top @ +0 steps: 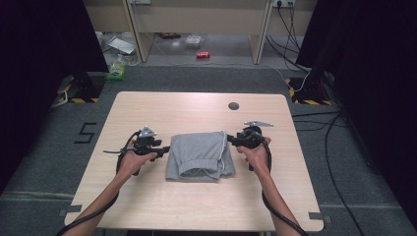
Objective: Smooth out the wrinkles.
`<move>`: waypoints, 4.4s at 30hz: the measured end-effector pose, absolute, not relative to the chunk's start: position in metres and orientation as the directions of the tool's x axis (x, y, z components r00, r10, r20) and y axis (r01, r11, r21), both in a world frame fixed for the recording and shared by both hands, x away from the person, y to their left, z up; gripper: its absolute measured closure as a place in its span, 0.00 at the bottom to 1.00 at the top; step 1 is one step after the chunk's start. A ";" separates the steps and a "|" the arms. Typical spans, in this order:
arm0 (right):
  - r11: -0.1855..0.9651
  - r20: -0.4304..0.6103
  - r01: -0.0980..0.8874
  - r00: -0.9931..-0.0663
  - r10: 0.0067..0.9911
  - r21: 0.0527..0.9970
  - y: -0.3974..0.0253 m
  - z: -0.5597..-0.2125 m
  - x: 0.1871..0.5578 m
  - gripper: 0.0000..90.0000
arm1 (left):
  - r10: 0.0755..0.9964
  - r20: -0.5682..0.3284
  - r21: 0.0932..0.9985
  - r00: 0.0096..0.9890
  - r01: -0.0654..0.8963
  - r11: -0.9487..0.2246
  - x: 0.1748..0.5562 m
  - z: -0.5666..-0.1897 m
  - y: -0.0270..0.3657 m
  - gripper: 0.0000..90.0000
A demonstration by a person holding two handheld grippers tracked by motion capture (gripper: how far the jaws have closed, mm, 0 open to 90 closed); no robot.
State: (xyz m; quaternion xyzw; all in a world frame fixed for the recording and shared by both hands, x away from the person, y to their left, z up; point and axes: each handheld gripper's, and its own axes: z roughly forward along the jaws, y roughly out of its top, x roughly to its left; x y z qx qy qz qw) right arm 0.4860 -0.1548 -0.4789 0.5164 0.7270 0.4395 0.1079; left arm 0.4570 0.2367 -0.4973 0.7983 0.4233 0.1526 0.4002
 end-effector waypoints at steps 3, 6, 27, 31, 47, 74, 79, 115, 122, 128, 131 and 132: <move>0.090 0.299 0.653 -0.460 0.836 0.752 -0.154 -0.478 0.479 0.53 | 0.787 -0.110 0.767 0.607 0.556 -0.321 0.450 -0.495 0.238 0.49; 0.104 0.291 0.645 -0.476 0.830 0.757 -0.154 -0.477 0.473 0.53 | 0.784 -0.116 0.770 0.610 0.553 -0.317 0.443 -0.493 0.240 0.48; 0.082 0.299 0.629 -0.475 0.827 0.773 -0.164 -0.471 0.445 0.44 | 0.772 -0.164 0.782 0.614 0.558 -0.278 0.416 -0.490 0.251 0.39; 0.089 0.281 0.620 -0.474 0.834 0.780 -0.165 -0.470 0.441 0.43 | 0.767 -0.169 0.783 0.618 0.557 -0.276 0.410 -0.491 0.253 0.38; 0.134 0.257 0.621 -0.498 0.828 0.772 -0.159 -0.473 0.420 0.39 | 0.758 -0.160 0.774 0.633 0.557 -0.302 0.391 -0.498 0.253 0.34; 0.172 0.230 0.617 -0.516 0.825 0.768 -0.173 -0.482 0.370 0.37 | 0.751 -0.132 0.773 0.647 0.541 -0.331 0.337 -0.512 0.274 0.30; 0.190 0.216 0.613 -0.526 0.823 0.767 -0.175 -0.484 0.358 0.37 | 0.746 -0.114 0.763 0.656 0.539 -0.357 0.329 -0.516 0.273 0.29; 0.332 0.106 0.652 -0.537 0.837 0.682 -0.185 -0.508 0.309 0.19 | 0.744 -0.024 0.751 0.668 0.504 -0.428 0.292 -0.523 0.266 0.18; 0.338 0.095 0.645 -0.539 0.837 0.685 -0.185 -0.509 0.309 0.18 | 0.741 -0.025 0.751 0.671 0.502 -0.429 0.292 -0.524 0.266 0.17; 0.336 0.097 0.644 -0.539 0.837 0.687 -0.185 -0.509 0.309 0.18 | 0.740 -0.025 0.751 0.672 0.501 -0.430 0.292 -0.524 0.266 0.17; 0.336 0.096 0.643 -0.540 0.836 0.688 -0.185 -0.509 0.310 0.18 | 0.739 -0.025 0.751 0.674 0.500 -0.431 0.292 -0.524 0.267 0.17; 0.336 0.096 0.644 -0.539 0.837 0.687 -0.185 -0.509 0.309 0.18 | 0.738 -0.025 0.751 0.674 0.500 -0.432 0.293 -0.524 0.267 0.17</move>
